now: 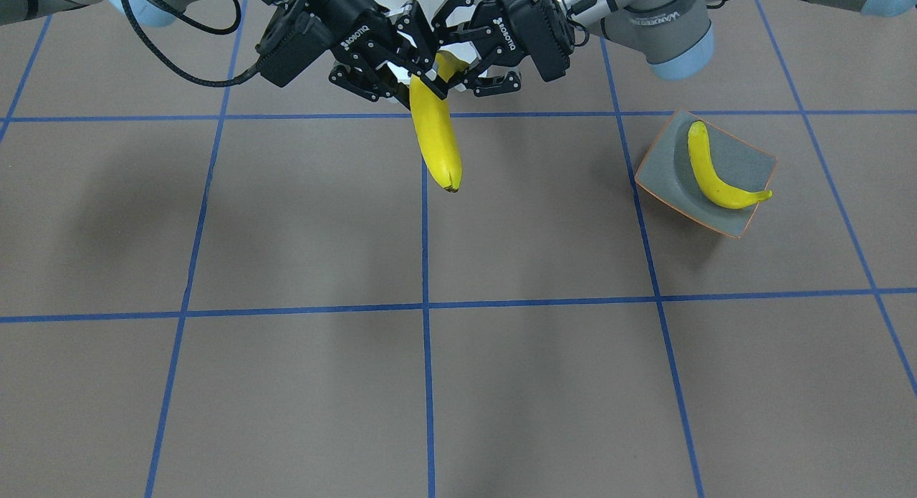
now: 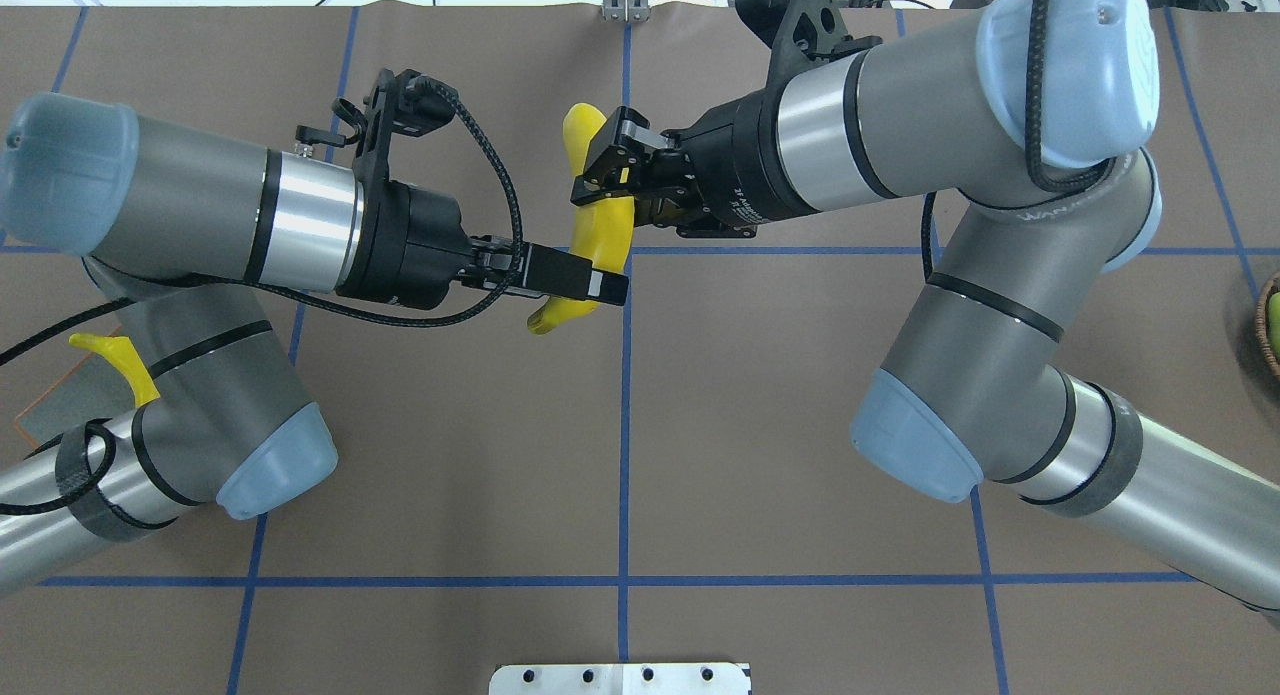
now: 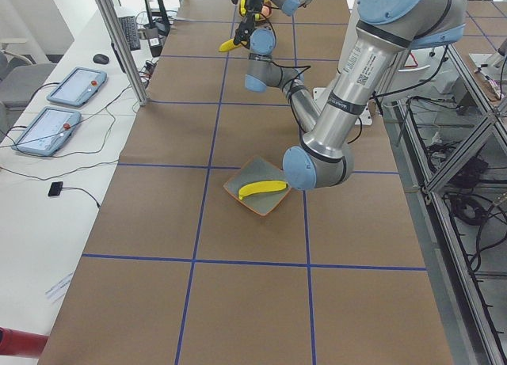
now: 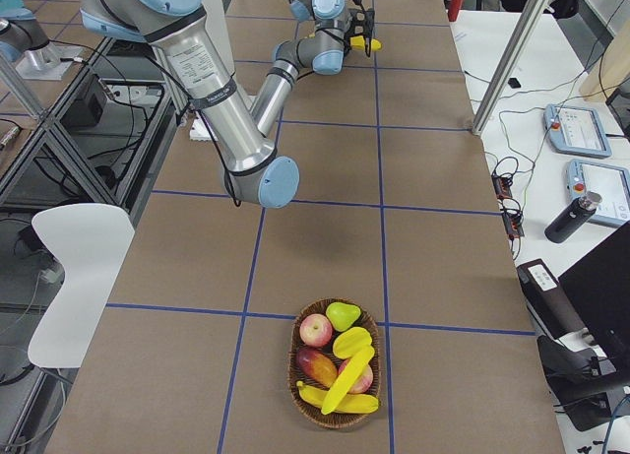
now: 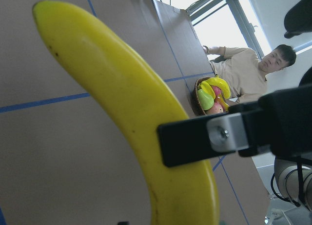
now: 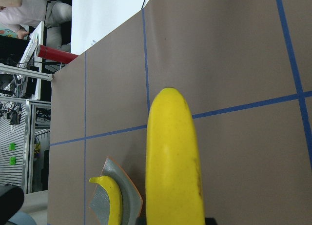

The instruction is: Transfer all bananas from basket to plate

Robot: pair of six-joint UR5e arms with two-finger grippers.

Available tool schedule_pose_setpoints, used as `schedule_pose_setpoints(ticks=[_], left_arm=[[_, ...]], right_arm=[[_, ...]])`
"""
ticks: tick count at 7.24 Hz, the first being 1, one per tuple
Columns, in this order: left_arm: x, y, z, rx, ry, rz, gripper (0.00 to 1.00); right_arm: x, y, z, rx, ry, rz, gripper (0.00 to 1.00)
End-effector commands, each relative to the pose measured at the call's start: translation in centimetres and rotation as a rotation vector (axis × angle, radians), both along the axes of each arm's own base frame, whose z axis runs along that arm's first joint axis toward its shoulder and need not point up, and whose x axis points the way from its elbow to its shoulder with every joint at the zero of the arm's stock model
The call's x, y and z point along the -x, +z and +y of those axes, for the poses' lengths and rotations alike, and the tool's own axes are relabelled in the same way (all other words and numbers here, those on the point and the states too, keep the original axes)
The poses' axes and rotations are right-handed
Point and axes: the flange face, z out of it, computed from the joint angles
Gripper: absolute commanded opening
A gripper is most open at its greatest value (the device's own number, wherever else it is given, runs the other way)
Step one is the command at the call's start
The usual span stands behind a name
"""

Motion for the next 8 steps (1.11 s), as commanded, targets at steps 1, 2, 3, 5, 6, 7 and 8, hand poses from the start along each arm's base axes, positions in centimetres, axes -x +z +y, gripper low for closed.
schedule_pose_setpoints(ticks=[1,2,3,5,6,7,8], left_arm=[[0.0,0.0,0.1,-0.002,0.002,0.001,0.00],[0.1,-0.1,0.2,-0.002,0.002,0.001,0.00],[0.1,0.0,0.1,-0.002,0.000,0.000,0.00],[0.4,0.7,0.0,0.007,-0.004,-0.009,0.00],[0.7,2.4,0.1,0.028,-0.005,-0.032,0.00],[2.0,5.0,1.0,0.051,-0.006,-0.059,0.00],[4.1,8.4,2.6,0.084,-0.006,-0.099,0.00]], right_arm=[[-0.1,0.0,-0.3,-0.011,0.034,0.002,0.84],[-0.5,-0.2,-0.6,-0.023,0.082,-0.002,1.00],[-1.2,-0.9,0.0,-0.038,0.082,-0.019,1.00],[-2.7,-0.1,-0.5,-0.035,0.100,-0.009,1.00],[-3.4,2.1,-1.6,-0.020,0.122,0.028,1.00],[-4.4,4.7,-2.9,-0.028,0.145,0.095,1.00],[-5.3,6.1,-4.5,-0.034,0.157,0.195,1.00]])
